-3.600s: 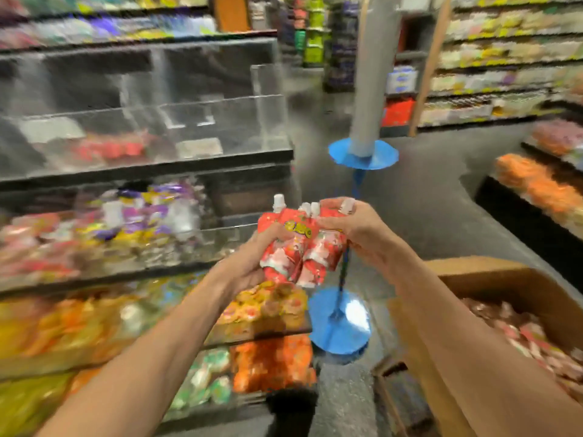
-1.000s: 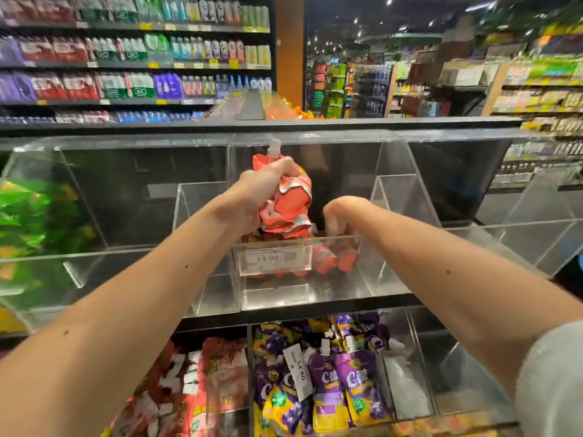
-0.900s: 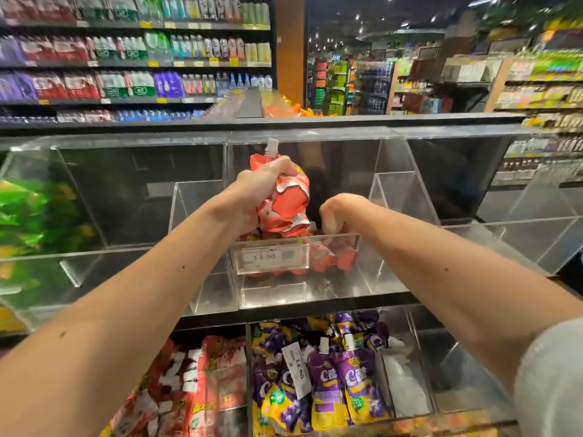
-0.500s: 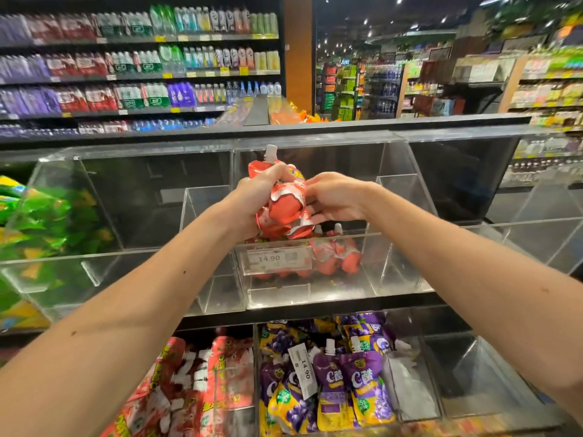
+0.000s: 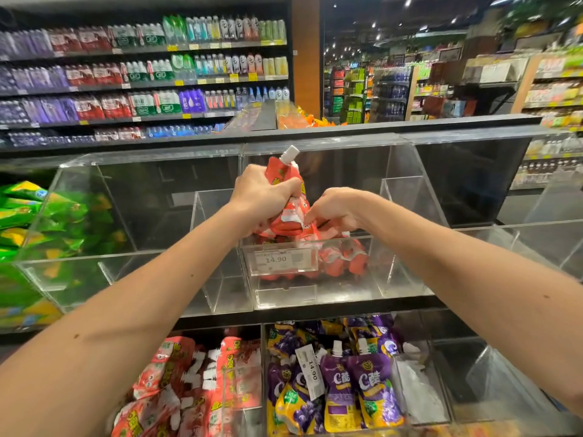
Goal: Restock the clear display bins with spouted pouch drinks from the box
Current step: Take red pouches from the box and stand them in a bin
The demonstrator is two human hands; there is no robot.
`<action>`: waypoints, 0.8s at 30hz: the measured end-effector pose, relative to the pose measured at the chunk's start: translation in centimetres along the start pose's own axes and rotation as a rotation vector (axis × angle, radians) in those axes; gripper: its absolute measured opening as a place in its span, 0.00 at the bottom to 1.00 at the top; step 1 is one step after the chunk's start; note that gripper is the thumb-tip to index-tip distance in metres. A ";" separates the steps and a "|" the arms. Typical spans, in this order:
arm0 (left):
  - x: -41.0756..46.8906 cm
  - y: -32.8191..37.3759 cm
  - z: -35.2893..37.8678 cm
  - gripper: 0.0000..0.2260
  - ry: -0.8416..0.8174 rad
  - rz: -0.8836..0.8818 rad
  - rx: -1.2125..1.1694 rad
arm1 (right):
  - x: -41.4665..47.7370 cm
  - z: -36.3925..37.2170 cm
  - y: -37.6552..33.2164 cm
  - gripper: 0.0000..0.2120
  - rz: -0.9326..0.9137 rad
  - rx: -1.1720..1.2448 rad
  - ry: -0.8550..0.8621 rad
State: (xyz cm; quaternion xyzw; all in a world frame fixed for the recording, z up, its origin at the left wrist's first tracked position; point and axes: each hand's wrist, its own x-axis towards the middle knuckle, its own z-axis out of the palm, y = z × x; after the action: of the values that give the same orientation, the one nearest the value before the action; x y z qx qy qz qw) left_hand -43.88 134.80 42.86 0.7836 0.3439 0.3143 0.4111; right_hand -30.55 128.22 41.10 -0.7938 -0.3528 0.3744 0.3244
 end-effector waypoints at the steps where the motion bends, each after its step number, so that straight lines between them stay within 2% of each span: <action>1: -0.2 0.3 -0.3 0.10 0.025 0.046 0.065 | 0.1 0.5 -0.3 0.11 0.021 -0.106 -0.029; 3: -0.4 1.0 -0.9 0.10 0.041 0.101 0.122 | -0.1 1.3 -0.7 0.10 -0.036 -0.339 -0.025; 5: -0.5 1.3 -1.6 0.10 0.037 0.119 0.129 | -0.2 1.7 -0.7 0.02 -0.132 -0.416 0.018; 7: -0.5 1.4 -2.1 0.12 0.027 0.112 0.121 | -0.3 2.5 -1.2 0.03 -0.101 -0.481 -0.016; 9: -0.6 1.3 -2.4 0.12 0.027 0.099 0.115 | 1.5 3.1 -1.7 0.08 0.038 -0.523 -0.115; 11: -0.6 1.3 -2.6 0.11 0.031 0.092 0.103 | 3.0 3.6 -1.9 0.04 0.164 -0.507 -0.201; 12: -0.6 1.2 -2.6 0.11 0.031 0.090 0.097 | 3.6 3.8 -1.9 0.06 0.181 -0.532 -0.221; 14: -0.7 1.2 -2.6 0.09 0.030 0.084 0.093 | 4.2 3.8 -1.7 0.14 0.141 -0.647 -0.223; 19: -0.9 1.2 -2.5 0.08 0.024 0.076 0.093 | 5.6 4.3 -1.0 0.14 0.055 -0.780 -0.214; 20: -0.9 1.2 -2.4 0.08 0.023 0.076 0.094 | 6.2 4.3 -0.6 0.17 0.035 -0.811 -0.216; 22: -0.9 1.2 -2.3 0.08 0.022 0.076 0.098 | 5.8 3.8 -0.4 0.20 -0.006 -0.803 -0.192; 24: -0.9 1.2 -2.3 0.09 0.015 0.079 0.107 | 4.3 2.5 -0.7 0.14 -0.081 -0.606 -0.152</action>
State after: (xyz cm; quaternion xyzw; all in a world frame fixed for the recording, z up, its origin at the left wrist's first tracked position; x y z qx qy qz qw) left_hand -45.83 134.53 44.73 0.8151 0.3321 0.3173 0.3531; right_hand -30.83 132.67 38.77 -0.8094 -0.5029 0.2973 0.0603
